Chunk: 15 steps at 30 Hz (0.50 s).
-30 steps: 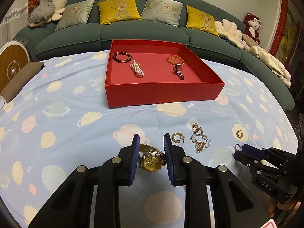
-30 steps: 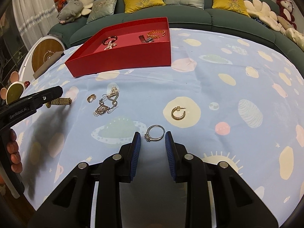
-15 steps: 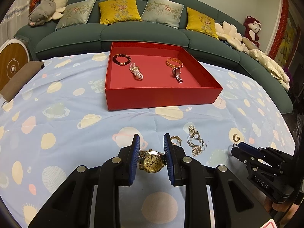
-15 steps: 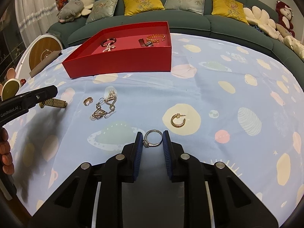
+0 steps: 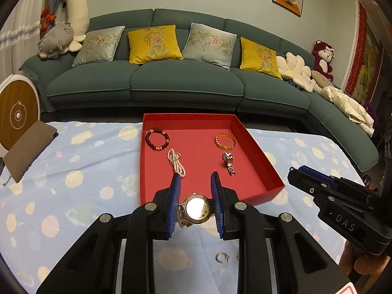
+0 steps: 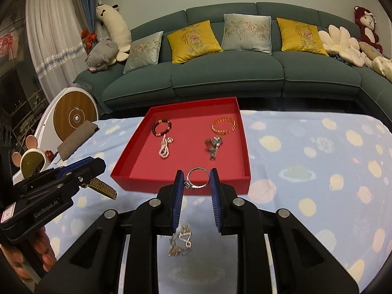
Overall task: Organize jewelry
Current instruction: 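Carry both items over the red box and open the right tool to drop the ring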
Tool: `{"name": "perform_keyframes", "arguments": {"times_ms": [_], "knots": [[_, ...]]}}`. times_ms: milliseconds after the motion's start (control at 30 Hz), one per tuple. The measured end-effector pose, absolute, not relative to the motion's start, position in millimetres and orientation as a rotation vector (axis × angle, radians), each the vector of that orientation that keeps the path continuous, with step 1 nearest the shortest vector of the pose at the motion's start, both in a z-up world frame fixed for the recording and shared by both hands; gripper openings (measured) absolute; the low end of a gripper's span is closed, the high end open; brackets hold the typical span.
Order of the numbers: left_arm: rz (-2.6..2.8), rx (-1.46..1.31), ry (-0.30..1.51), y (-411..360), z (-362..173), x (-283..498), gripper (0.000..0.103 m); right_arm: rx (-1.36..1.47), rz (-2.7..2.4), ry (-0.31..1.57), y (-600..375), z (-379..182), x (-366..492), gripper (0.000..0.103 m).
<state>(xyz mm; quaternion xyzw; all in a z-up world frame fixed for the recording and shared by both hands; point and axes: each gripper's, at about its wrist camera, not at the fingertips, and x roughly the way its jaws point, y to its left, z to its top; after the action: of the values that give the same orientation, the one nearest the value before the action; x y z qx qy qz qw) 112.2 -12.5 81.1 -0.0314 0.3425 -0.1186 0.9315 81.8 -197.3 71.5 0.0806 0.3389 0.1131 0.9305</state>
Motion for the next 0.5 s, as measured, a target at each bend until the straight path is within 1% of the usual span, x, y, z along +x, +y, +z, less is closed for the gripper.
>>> {"name": "perform_keyframes", "arguments": {"times_ms": [100, 233, 500], "knots": [[-0.229, -0.105, 0.739, -7.2, 68.1, 141.0, 0.022, 0.187, 0.225, 0.706, -195.7, 71.0, 108.4, 0.021], [-0.187, -0.096, 0.787, -5.1, 43.2, 165.7, 0.022, 0.175, 0.202, 0.742, -188.0, 50.9, 139.6, 0.021], [-0.161, -0.108, 0.849, -3.8, 20.7, 179.7, 0.022, 0.174, 0.198, 0.828, -177.1, 15.6, 164.9, 0.021]]}}
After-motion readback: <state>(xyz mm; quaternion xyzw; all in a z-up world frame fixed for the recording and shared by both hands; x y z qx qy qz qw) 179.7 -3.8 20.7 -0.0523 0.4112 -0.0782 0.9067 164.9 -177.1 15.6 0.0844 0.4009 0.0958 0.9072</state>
